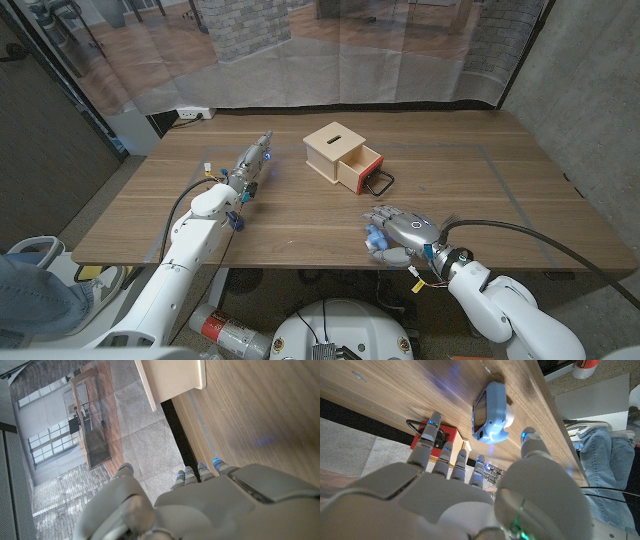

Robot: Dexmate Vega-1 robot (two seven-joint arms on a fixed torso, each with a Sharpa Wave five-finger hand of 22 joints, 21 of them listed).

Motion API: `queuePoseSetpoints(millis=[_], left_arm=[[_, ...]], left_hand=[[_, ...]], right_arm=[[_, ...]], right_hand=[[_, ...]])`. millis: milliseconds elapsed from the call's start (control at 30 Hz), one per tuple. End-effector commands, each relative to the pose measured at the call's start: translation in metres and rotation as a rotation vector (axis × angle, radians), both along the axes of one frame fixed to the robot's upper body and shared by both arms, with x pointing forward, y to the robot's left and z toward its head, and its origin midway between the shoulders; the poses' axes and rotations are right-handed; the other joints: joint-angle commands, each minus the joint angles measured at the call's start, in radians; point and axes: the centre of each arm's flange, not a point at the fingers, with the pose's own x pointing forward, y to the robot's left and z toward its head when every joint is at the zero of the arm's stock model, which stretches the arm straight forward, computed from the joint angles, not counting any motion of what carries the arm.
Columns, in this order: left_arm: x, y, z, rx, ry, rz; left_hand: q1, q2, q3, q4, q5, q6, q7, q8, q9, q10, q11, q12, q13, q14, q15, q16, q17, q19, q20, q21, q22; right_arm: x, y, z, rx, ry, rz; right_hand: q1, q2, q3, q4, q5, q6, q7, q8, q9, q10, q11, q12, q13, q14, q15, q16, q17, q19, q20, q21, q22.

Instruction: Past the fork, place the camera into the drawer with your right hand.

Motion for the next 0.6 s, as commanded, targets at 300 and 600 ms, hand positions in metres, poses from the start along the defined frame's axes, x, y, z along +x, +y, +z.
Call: queuePoseSetpoints(millis=[300,600], left_arm=[[0.002,-0.002,-0.002,0.012,0.018,0.001],[0.004,-0.004,-0.003,0.017,0.028,0.002]], left_hand=[[0.002,0.011,-0.004,-0.001,-0.002,-0.005,-0.006,0.003,0.005,-0.007,-0.009,0.0,0.004,-0.002,0.007,0.005,0.004,0.001,0.005,0.0,0.004],[0.003,0.012,-0.005,-0.001,-0.002,-0.006,-0.008,0.003,0.005,-0.006,-0.01,0.001,0.004,-0.001,0.007,0.005,0.004,-0.001,0.008,0.0,0.004]], right_arm=[[0.016,-0.008,-0.013,0.026,0.048,-0.02],[0.022,-0.01,-0.019,0.039,0.03,-0.022]], right_hand=[[0.011,0.005,-0.001,0.002,0.01,0.053,-0.005,0.012,0.001,0.053,-0.011,0.019,0.004,0.063,-0.032,0.012,0.006,0.094,-0.033,0.017,0.005],[0.026,0.019,0.002,0.005,0.012,0.143,-0.023,0.028,0.002,0.113,-0.045,0.037,0.005,0.133,-0.096,0.023,0.011,0.166,-0.101,0.029,0.007]])
